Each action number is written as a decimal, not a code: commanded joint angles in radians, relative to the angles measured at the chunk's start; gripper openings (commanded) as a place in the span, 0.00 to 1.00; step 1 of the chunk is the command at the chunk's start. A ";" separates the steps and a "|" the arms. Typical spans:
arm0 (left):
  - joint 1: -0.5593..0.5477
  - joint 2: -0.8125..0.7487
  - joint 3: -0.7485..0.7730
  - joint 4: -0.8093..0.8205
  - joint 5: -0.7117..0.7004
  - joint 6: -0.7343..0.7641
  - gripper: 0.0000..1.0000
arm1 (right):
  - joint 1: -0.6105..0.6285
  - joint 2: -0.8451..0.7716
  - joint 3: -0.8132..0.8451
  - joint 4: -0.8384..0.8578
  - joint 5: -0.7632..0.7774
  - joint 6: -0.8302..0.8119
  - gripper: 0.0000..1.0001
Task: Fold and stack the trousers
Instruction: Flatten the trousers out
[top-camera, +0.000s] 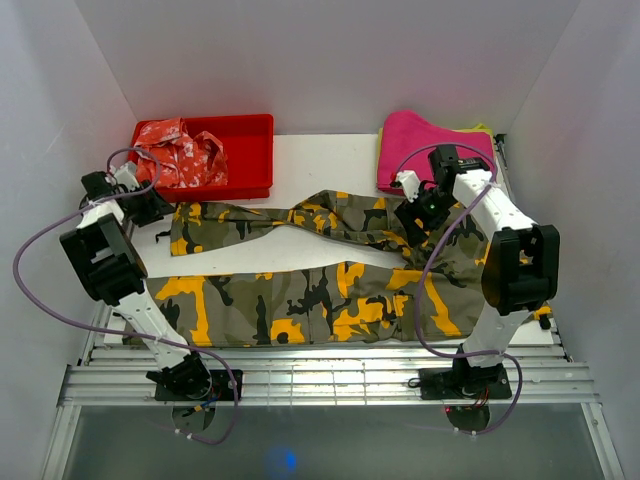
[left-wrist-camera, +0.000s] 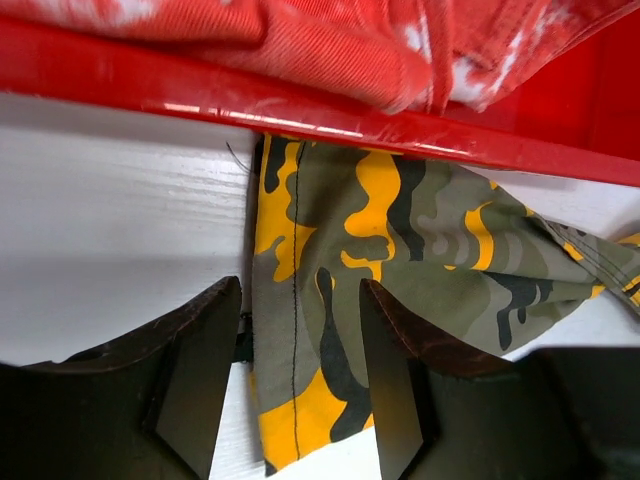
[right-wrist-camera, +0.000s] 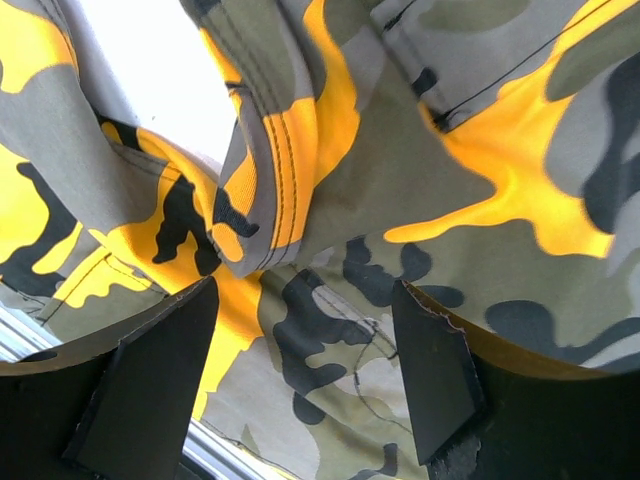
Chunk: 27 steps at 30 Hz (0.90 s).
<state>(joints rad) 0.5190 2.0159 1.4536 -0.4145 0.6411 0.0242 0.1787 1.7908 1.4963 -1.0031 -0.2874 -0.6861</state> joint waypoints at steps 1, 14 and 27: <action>-0.014 -0.005 -0.044 0.155 0.026 -0.113 0.61 | -0.001 -0.048 -0.042 0.011 -0.010 0.013 0.75; -0.045 0.107 -0.075 0.273 -0.061 -0.202 0.57 | -0.001 -0.057 -0.047 -0.015 0.011 0.013 0.75; -0.053 -0.140 -0.117 0.163 0.112 0.044 0.00 | -0.002 -0.087 -0.084 -0.015 0.051 -0.001 0.75</action>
<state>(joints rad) 0.4717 2.0720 1.3415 -0.2020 0.6628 -0.0666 0.1780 1.7477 1.4292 -0.9989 -0.2413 -0.6842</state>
